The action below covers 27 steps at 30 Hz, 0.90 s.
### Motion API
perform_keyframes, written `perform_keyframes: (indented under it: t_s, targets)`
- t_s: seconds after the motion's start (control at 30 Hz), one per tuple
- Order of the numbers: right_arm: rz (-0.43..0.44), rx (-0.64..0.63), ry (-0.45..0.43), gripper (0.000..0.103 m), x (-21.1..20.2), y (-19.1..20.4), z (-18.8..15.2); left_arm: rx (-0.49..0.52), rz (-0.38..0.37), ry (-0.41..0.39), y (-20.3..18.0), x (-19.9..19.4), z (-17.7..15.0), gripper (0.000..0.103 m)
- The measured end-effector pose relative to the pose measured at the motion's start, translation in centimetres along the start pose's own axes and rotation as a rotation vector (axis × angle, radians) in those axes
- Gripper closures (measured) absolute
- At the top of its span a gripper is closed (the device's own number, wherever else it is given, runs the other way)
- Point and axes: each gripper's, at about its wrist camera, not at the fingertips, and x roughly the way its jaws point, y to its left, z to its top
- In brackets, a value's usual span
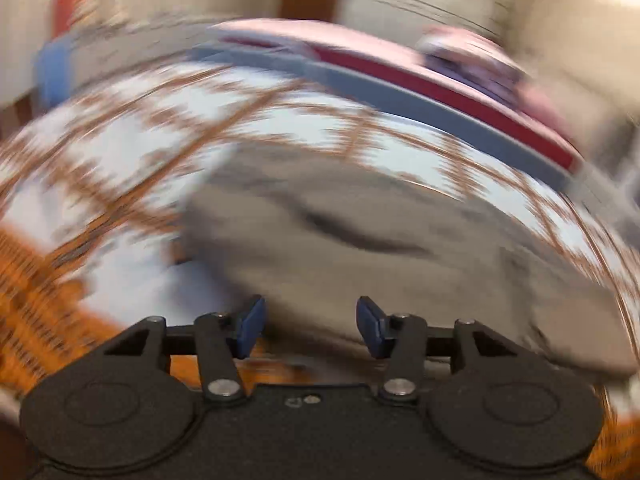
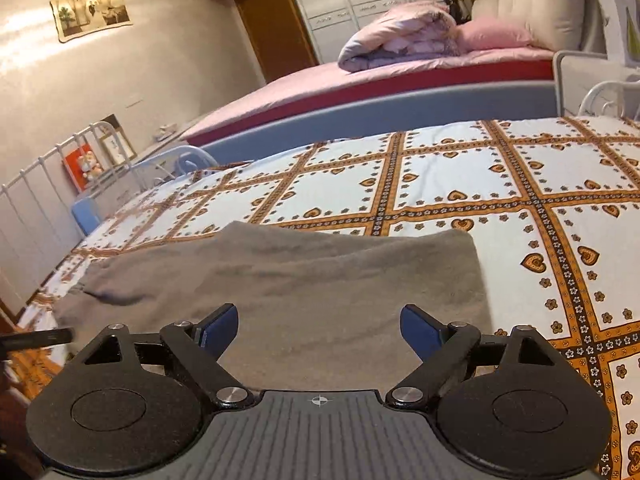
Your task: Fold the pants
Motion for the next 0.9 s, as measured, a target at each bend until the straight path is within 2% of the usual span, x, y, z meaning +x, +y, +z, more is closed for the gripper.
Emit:
perform_keyframes:
  t_s: [0.1,0.2,0.3,0.33,0.37,0.43,0.47,0.5,0.57,0.67,0.7,0.73,0.77,0.83,0.9]
  targets:
    - [-0.001,0.025,0.010,0.015,0.8,0.1,-0.1,-0.133,-0.037,0.046,3.6,2.2,0.9,0.063]
    - [0.012,0.013,0.022,0.015,1.5,0.8,-0.4,-0.217,-0.090,0.095,6.0,5.3,1.5,0.062]
    - [0.017,-0.011,0.036,0.015,2.0,1.5,-0.9,-0.254,-0.184,0.070,7.1,7.4,2.4,0.060]
    - [0.021,-0.014,0.042,0.015,2.2,1.6,-1.1,-0.275,-0.216,0.066,7.7,8.0,2.6,0.063]
    - [0.023,-0.015,0.045,0.015,2.5,1.6,-1.2,-0.292,-0.233,0.055,8.1,8.1,2.6,0.079]
    - [0.040,-0.028,0.057,0.015,3.3,2.2,-1.3,-0.284,-0.291,-0.002,7.7,6.8,3.3,0.083]
    - [0.042,-0.044,0.056,0.015,3.6,2.8,-1.4,-0.234,-0.307,-0.067,6.7,5.4,3.7,0.083]
    - [0.047,-0.068,0.051,0.015,3.9,3.5,-1.5,-0.210,-0.315,-0.101,6.1,4.4,3.9,0.083]
    - [0.040,-0.120,0.047,0.015,4.8,5.0,-1.9,-0.196,-0.326,-0.118,5.5,3.6,3.8,0.083]
    - [0.051,-0.211,0.059,0.015,6.4,7.6,-2.9,-0.178,-0.236,-0.018,5.7,4.7,2.8,0.083]
    - [0.054,-0.263,0.088,0.015,7.2,8.5,-3.5,-0.188,-0.218,0.011,6.1,5.2,2.3,0.083]
    - [0.038,-0.331,0.158,0.014,8.6,9.6,-4.4,-0.198,-0.212,0.029,6.5,5.6,2.0,0.083]
    - [0.022,-0.379,0.208,0.005,9.6,10.2,-5.4,-0.213,-0.225,0.031,7.0,5.5,1.9,0.083]
    - [-0.023,-0.456,0.195,0.001,10.1,11.2,-6.7,-0.200,-0.236,0.014,6.9,5.0,2.1,0.083]
    - [-0.019,-0.411,0.209,0.001,10.4,11.0,-6.1,-0.192,-0.252,-0.013,6.5,4.2,2.2,0.084]
